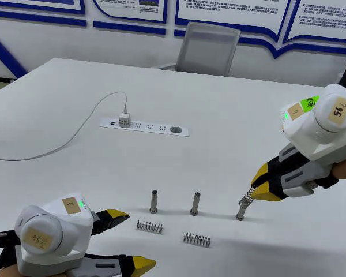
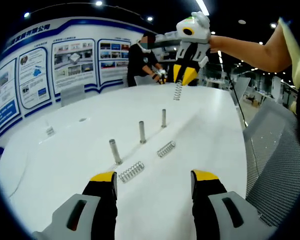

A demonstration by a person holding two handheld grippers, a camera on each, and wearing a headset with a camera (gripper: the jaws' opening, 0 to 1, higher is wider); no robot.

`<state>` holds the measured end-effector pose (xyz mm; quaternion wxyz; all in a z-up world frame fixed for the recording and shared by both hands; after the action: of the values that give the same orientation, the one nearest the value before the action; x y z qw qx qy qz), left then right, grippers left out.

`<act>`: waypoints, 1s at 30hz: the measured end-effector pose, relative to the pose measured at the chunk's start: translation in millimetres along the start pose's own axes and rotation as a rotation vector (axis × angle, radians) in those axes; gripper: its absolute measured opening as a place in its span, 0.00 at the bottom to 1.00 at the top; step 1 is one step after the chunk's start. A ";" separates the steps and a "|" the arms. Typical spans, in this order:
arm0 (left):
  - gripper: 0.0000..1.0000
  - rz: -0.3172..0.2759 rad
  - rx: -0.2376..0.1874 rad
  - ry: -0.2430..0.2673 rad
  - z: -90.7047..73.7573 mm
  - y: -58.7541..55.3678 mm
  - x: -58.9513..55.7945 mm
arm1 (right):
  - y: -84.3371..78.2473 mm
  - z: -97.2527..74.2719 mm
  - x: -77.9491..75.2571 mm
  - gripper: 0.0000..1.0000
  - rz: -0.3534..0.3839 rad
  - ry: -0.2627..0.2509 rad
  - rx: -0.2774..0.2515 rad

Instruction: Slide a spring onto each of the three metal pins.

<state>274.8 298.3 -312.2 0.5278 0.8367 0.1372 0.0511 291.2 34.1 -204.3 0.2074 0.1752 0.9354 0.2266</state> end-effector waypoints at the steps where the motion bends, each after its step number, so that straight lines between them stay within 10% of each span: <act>1: 0.61 -0.002 0.000 0.000 -0.1 -0.2 0.3 | -1.1 0.1 -1.9 0.11 0.001 -0.002 0.006; 30: 0.60 -0.019 0.005 0.016 -1.6 -2.8 3.1 | -19.3 42.0 -30.2 0.11 -0.013 0.008 0.150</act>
<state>276.9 301.7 -314.2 0.5252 0.8361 0.1497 0.0525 332.0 20.0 -238.6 0.1914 0.1833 0.9517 0.1551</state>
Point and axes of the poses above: the centre of the closed fingertips' face, and the gripper's own axes: z roughly forward along the fingers, x roughly to its left, y roughly out of its top, the point moved 7 cm from there along -z, roughly backward along the fingers, and after that the axes turned 9 degrees about -y, right-handed, at the moved point
